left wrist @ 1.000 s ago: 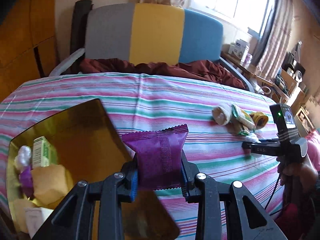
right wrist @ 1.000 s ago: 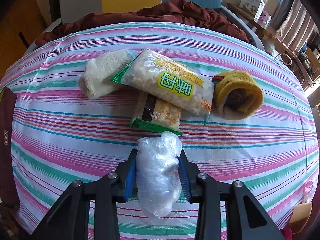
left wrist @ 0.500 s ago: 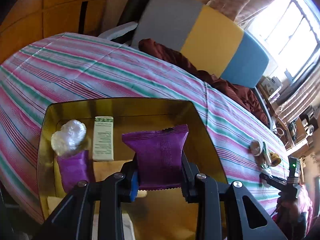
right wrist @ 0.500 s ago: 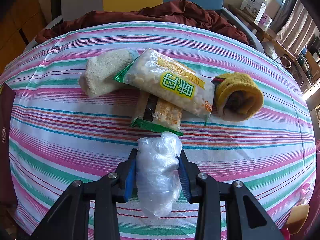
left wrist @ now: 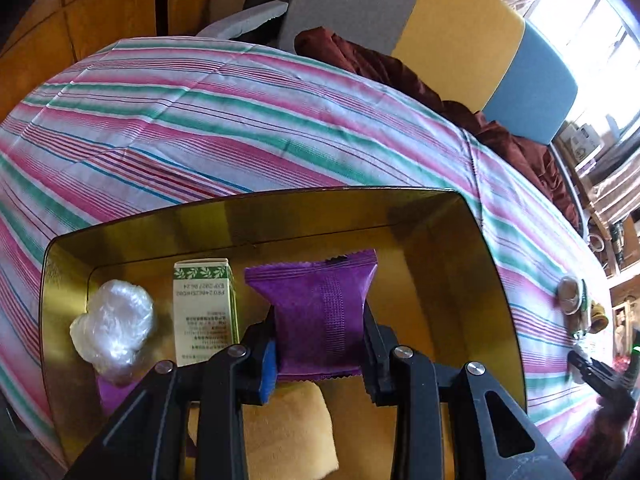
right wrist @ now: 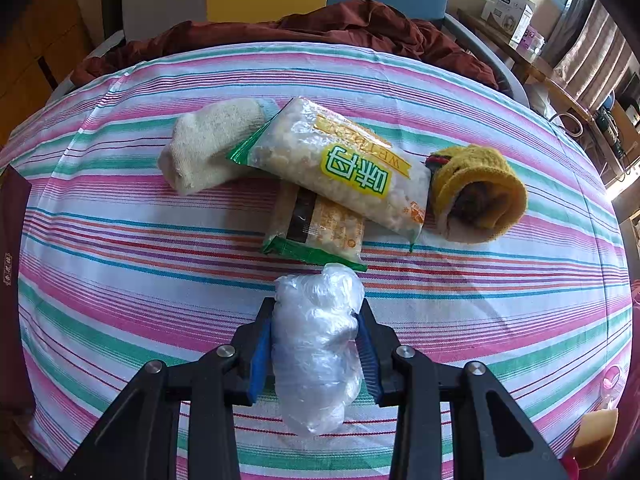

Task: Organize objects
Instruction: 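Carry the purple pouch into the gold tray and open the left gripper, then carry the clear plastic bag into the gold tray and open the right gripper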

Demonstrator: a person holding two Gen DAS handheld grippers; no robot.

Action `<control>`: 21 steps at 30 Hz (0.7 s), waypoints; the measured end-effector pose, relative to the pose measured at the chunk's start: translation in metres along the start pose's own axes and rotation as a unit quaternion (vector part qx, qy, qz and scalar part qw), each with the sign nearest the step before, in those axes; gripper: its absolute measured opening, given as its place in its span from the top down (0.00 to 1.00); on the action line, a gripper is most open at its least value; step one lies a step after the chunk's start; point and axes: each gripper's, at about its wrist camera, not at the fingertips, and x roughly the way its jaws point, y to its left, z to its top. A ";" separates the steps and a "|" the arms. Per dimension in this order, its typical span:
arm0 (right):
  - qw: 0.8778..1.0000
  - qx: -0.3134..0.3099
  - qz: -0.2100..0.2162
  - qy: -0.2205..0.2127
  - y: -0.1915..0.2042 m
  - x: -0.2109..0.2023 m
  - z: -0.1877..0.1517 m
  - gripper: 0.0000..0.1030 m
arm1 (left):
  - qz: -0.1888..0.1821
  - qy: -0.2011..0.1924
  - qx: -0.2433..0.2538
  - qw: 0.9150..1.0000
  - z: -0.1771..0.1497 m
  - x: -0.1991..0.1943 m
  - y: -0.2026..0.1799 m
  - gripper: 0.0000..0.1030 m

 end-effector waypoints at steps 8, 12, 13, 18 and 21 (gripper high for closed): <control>1.000 0.000 0.000 0.000 0.000 0.001 0.001 0.64 | 0.018 -0.011 0.006 1.000 0.000 -0.003 0.003 0.62; 1.000 0.000 0.000 0.000 -0.001 0.001 0.001 0.64 | 0.024 -0.041 0.020 0.999 -0.007 -0.025 0.001 0.62; 1.000 -0.001 -0.001 0.000 -0.001 0.001 0.002 0.64 | 0.028 -0.055 0.025 0.998 -0.011 -0.034 -0.001 0.62; 1.000 -0.003 -0.006 -0.003 0.000 0.001 0.001 0.64 | 0.035 -0.128 0.044 0.990 -0.041 -0.084 -0.011 0.49; 1.000 -0.007 -0.012 -0.005 0.002 0.002 0.000 0.65 | 0.033 -0.151 0.047 0.987 -0.058 -0.103 -0.014 0.48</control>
